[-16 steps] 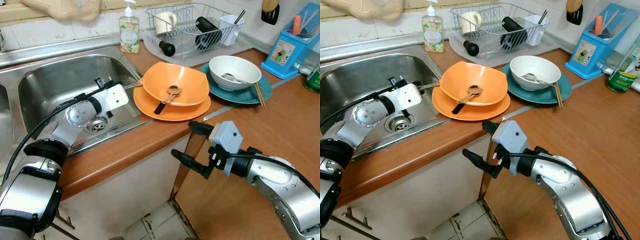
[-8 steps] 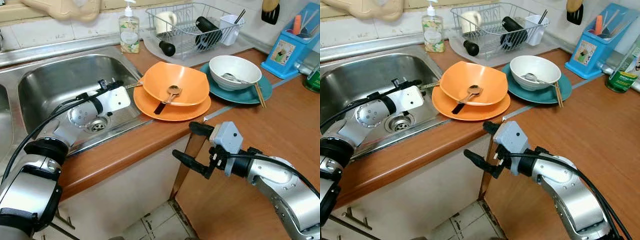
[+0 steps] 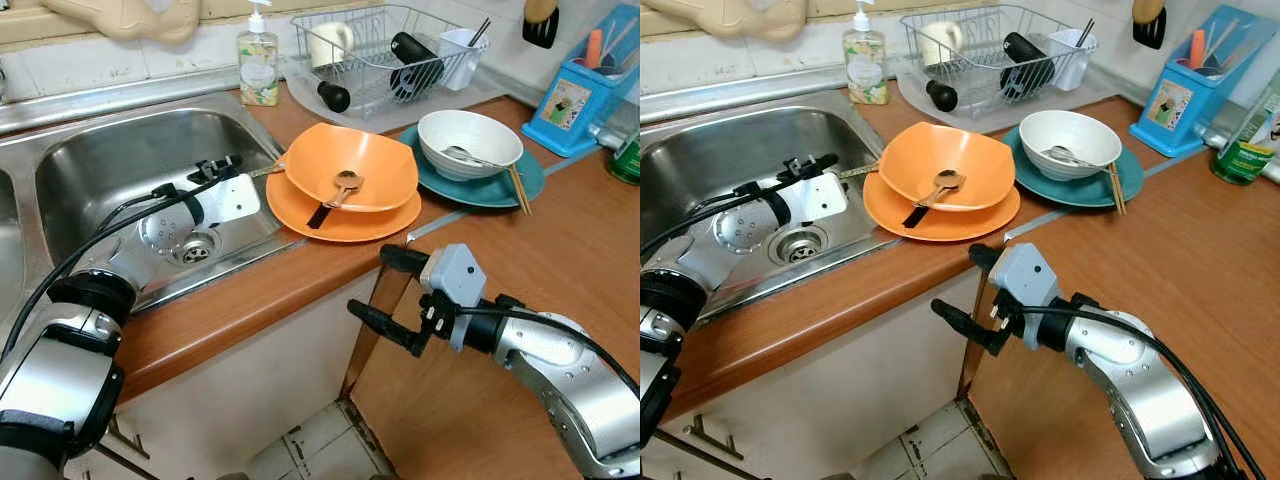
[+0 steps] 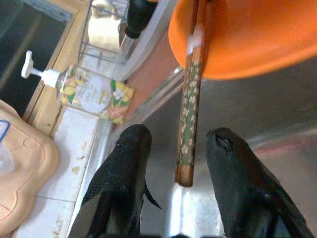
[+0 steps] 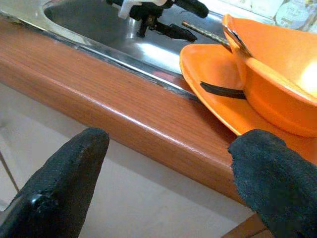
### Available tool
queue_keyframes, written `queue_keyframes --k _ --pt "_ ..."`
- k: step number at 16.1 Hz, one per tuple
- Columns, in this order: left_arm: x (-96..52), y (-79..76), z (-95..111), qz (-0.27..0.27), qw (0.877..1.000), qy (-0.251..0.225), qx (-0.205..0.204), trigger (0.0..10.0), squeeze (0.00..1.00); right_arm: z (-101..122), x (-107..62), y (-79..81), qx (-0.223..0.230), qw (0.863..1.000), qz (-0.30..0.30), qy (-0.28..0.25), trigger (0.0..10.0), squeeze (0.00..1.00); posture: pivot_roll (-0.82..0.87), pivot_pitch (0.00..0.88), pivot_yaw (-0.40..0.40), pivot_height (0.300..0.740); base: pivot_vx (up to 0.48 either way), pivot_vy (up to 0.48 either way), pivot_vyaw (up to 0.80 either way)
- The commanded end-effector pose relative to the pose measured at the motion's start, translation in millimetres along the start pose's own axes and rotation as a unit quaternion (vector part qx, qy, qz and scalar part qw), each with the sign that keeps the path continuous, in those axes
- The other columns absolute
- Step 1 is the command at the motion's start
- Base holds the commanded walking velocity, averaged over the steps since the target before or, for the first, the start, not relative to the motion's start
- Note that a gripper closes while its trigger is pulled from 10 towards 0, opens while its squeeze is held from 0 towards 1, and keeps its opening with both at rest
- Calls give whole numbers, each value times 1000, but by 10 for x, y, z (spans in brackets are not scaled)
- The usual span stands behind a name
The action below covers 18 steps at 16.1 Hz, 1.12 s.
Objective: Kitchen organization
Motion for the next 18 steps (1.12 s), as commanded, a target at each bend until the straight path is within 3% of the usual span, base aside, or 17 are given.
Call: queue_keyframes --k 1,2,3,4,5,6,11,18 --pt "32 81 14 8 1000 3 11 10000 0 9 27 3 -3 1000 3 -1 10000 0 -149 0 -17 740 0 0 0" --pt "38 78 9 8 1000 6 12 9490 0 14 46 -2 -4 1000 4 -2 10000 0 -149 0 -17 740 0 0 0" --pt "45 75 3 7 1000 10 13 5412 0 26 72 -9 -5 1000 3 -3 10000 0 -149 0 -17 740 0 0 0" --pt "54 77 0 8 1000 13 14 2941 0 42 99 -17 -5 1000 2 -6 10000 0 -149 0 -17 740 0 0 0" --pt "61 79 1 9 1000 15 14 2471 0 51 114 -20 -5 1000 2 -6 10000 0 -151 0 -16 740 0 0 0" --pt "73 76 6 8 1000 16 14 275 0 66 135 -17 -6 1000 2 -7 10000 0 -151 0 -16 740 0 0 0" --pt "92 65 -13 7 1000 26 16 0 0 101 87 45 -9 1000 4 -10 10000 0 -155 0 -14 740 0 0 0" --pt "82 78 -44 8 999 30 21 0 0 70 10 12 -10 1000 1 -8 10000 0 -154 0 -14 740 0 0 0"
Point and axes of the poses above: a point about 5 cm out from each wrist's last joint towards the gripper, its own x axis pointing out of the wrist towards the gripper, its own z axis along the axis of the wrist's last joint, y = z × x, the point moved 5 cm from there along x, pointing out of the wrist towards the gripper, and after that the axes turned 15 degrees about x, right-handed, at the moved point
